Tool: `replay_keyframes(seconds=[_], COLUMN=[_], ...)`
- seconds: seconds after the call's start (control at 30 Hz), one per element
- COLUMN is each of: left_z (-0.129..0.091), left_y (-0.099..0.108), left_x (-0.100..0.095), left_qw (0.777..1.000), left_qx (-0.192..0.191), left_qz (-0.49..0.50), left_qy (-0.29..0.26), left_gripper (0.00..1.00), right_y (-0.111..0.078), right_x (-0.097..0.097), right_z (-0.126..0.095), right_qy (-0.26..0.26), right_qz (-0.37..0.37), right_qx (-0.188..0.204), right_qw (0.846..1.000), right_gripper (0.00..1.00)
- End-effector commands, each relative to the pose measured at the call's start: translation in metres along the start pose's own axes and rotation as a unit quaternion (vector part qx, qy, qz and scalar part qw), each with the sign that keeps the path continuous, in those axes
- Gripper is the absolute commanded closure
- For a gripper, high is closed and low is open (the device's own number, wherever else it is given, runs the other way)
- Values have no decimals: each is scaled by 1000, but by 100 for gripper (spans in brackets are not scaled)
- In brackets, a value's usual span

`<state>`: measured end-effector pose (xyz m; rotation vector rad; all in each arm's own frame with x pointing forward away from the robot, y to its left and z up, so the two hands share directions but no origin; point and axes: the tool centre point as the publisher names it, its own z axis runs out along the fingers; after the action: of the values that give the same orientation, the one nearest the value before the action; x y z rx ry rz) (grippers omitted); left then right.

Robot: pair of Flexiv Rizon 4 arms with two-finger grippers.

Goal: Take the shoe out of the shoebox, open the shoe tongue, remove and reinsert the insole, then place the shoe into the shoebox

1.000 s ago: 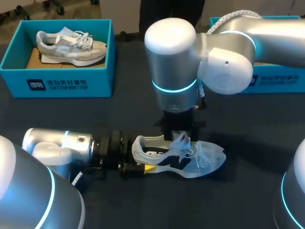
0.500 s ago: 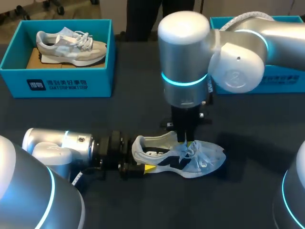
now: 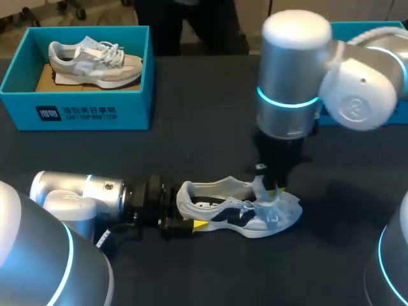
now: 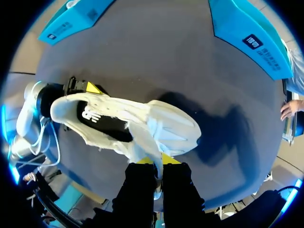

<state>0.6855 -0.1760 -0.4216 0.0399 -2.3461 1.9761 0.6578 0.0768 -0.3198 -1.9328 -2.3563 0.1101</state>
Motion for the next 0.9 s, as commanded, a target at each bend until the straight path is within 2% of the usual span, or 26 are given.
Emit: replay_keyframes(seconds=[0.03, 0.43, 0.5, 0.53, 0.67, 0.7, 0.9], left_z=[0, 0, 0, 0, 0, 0, 0], left_y=[0, 0, 0, 0, 0, 0, 0], left_x=[0, 0, 0, 0, 0, 0, 0], left_qw=[1000, 1000, 1000, 1000, 1000, 1000, 1000], left_qx=[0, 0, 0, 0, 0, 0, 0], left_qz=[0, 0, 0, 0, 0, 0, 0], left_qy=[-1, -1, -1, -1, -1, -1, -1], left_gripper=[100, 100, 100, 100, 100, 100, 100], right_y=[-8, -3, -3, -4, -4, -5, -13], right_x=[-25, -32, -32, -31, -32, -33, -36], right_z=[4, 34, 37, 38, 44, 45, 33], right_qy=[94, 115, 96, 89, 69, 69, 45], right_qz=[-11, -12, -16, -16, -13, -14, -4], right_qx=[-4, 7, -8, -9, -13, -17, -23], right_qw=[995, 993, 995, 996, 997, 997, 999], right_gripper=[100, 100, 89, 78, 66, 60, 54])
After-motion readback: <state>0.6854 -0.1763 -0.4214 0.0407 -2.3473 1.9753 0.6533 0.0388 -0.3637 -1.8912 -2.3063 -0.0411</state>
